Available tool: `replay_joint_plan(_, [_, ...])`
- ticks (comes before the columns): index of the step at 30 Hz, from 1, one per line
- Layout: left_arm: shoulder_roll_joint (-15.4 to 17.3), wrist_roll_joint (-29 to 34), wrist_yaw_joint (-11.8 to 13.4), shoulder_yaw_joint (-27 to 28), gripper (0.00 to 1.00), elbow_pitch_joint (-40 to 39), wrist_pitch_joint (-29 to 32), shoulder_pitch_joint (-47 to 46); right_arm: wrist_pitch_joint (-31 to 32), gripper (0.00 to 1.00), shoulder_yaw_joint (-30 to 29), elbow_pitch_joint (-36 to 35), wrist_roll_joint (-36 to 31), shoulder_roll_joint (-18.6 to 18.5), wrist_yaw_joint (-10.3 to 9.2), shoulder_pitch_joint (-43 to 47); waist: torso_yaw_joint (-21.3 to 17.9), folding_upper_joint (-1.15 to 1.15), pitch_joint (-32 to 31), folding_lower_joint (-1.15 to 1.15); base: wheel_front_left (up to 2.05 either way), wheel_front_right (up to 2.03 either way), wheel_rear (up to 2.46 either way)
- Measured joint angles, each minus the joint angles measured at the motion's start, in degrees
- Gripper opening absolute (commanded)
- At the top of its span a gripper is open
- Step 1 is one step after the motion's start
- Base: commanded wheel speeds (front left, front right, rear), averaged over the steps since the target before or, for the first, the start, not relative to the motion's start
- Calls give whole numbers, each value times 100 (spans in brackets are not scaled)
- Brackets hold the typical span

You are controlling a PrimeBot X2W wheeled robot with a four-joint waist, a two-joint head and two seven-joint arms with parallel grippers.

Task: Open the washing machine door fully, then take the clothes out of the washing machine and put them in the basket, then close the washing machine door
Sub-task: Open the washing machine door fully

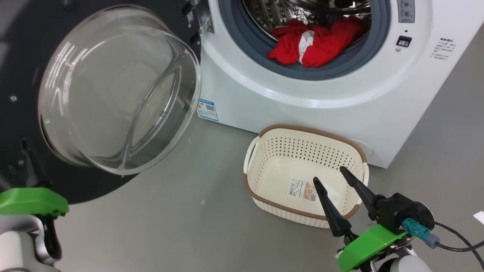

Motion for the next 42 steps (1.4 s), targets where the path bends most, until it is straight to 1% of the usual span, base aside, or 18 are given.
replay_joint_plan(4, [-88,85,-9,96,100,-488,0,264,-107,100,-9,86,47,1,0,1,-56,0,-86,0,0,0,0])
replay_joint_plan(12, [-372,101,-109,33,100,-1896,-1,788,-339,100,-122,268,87,1,0,0,-281,0,-219,0,0,0,0])
replay_joint_plan(16, [-447,81,-157,-267,100,-2568,-8,1044,-468,100,-234,355,94,3,0,-1,-443,0,-278,0,0,0,0])
replay_joint_plan(18, [-453,-5,-315,-549,100,-2813,99,1187,-506,100,-294,399,94,4,0,-5,-536,0,-308,0,0,0,0])
replay_joint_plan(21, [-482,-240,-455,-888,100,-3071,323,1377,-598,100,-394,450,93,5,0,-69,-690,0,-350,0,0,0,0])
replay_joint_plan(22, [-482,-321,-458,-971,100,-3148,368,1421,-605,100,-430,463,92,5,0,-87,-745,0,-364,0,0,0,0])
replay_joint_plan(25, [-481,-466,-515,-1217,100,-3325,446,1532,-667,100,-537,506,87,8,0,-114,-920,0,-402,0,0,0,0])
replay_joint_plan(28, [-457,-516,-691,-1534,100,-3378,448,1630,-717,100,-654,533,76,9,0,-115,-1105,0,-432,0,0,0,0])
replay_joint_plan(29, [-468,-587,-713,-1588,100,-3375,448,1670,-733,100,-680,542,71,8,0,-115,-1169,0,-441,0,0,0,0])
replay_joint_plan(31, [-450,-736,-732,-1630,100,-3344,447,1729,-750,100,-713,557,66,10,0,-116,-1295,0,-456,0,0,0,0])
replay_joint_plan(36, [-411,-799,-764,-1755,100,-3249,443,1900,-800,100,-801,583,45,12,0,-116,-1625,0,-499,0,0,0,0])
replay_joint_plan(42, [-365,-1020,-810,-1841,100,-3117,450,2182,-857,100,-957,583,5,19,0,-107,-2010,0,-581,0,0,0,0])
